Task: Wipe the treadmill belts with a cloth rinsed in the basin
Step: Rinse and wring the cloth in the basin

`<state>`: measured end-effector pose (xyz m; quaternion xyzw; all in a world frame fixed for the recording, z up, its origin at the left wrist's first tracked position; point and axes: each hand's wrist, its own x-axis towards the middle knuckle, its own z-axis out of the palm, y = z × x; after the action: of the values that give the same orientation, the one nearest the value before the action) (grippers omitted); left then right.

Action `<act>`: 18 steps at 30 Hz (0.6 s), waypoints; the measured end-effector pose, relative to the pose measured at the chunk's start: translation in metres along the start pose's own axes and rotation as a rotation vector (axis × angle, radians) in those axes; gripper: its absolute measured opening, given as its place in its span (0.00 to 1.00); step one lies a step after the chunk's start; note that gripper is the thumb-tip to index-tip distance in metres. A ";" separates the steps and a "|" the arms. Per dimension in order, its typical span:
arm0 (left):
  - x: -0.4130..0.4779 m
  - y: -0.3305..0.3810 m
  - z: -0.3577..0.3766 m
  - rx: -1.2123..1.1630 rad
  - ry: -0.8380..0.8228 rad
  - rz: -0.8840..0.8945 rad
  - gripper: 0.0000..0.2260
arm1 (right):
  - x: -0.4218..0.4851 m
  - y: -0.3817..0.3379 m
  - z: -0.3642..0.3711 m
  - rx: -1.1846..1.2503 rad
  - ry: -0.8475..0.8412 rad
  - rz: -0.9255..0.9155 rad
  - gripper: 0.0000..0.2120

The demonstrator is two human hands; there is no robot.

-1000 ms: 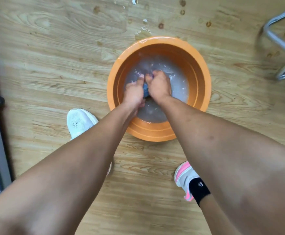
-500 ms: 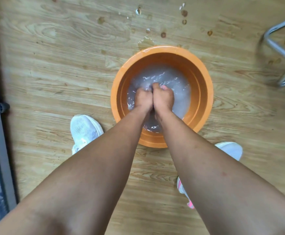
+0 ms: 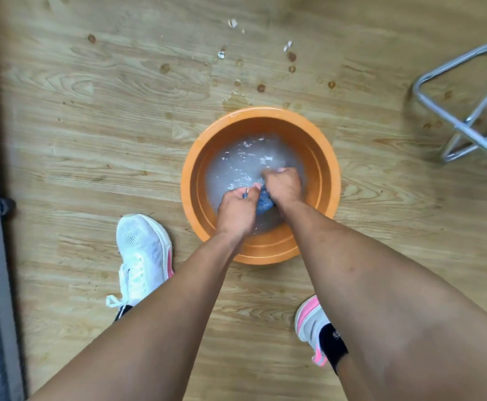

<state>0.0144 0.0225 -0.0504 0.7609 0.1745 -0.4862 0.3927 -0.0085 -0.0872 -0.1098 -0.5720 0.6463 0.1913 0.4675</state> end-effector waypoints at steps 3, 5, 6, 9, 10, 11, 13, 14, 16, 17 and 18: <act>-0.008 0.010 -0.019 0.018 0.112 0.066 0.15 | -0.014 0.005 -0.016 0.177 0.084 0.063 0.18; -0.017 0.014 -0.027 -0.009 0.212 0.104 0.14 | -0.028 0.009 -0.022 0.242 0.036 0.091 0.15; -0.022 0.016 -0.028 -0.015 0.246 0.128 0.14 | -0.036 0.011 -0.024 0.302 -0.021 0.101 0.15; -0.039 0.017 -0.031 -0.023 0.236 0.185 0.09 | -0.074 0.006 -0.042 0.394 -0.266 0.126 0.18; -0.047 0.018 -0.030 -0.030 0.200 0.202 0.07 | -0.082 0.006 -0.047 0.363 -0.318 0.127 0.22; -0.058 0.019 -0.028 -0.037 0.160 0.227 0.04 | -0.090 0.007 -0.052 0.337 -0.344 0.126 0.26; -0.081 0.022 -0.017 -0.070 0.107 0.273 0.04 | -0.101 0.009 -0.058 0.347 -0.359 0.136 0.28; -0.092 0.023 -0.008 -0.092 0.092 0.279 0.07 | -0.107 0.006 -0.060 0.380 -0.375 0.156 0.28; -0.113 0.031 0.005 -0.090 0.046 0.243 0.14 | -0.113 0.001 -0.062 0.506 -0.449 0.256 0.29; -0.118 0.033 0.008 -0.057 0.017 0.239 0.16 | -0.116 -0.002 -0.063 0.571 -0.482 0.286 0.29; -0.122 0.034 0.008 -0.006 -0.013 0.251 0.19 | -0.119 -0.004 -0.064 0.628 -0.506 0.304 0.29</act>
<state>-0.0252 0.0091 0.0689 0.7724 0.0770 -0.4375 0.4539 -0.0404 -0.0721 0.0206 -0.2350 0.6150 0.1863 0.7293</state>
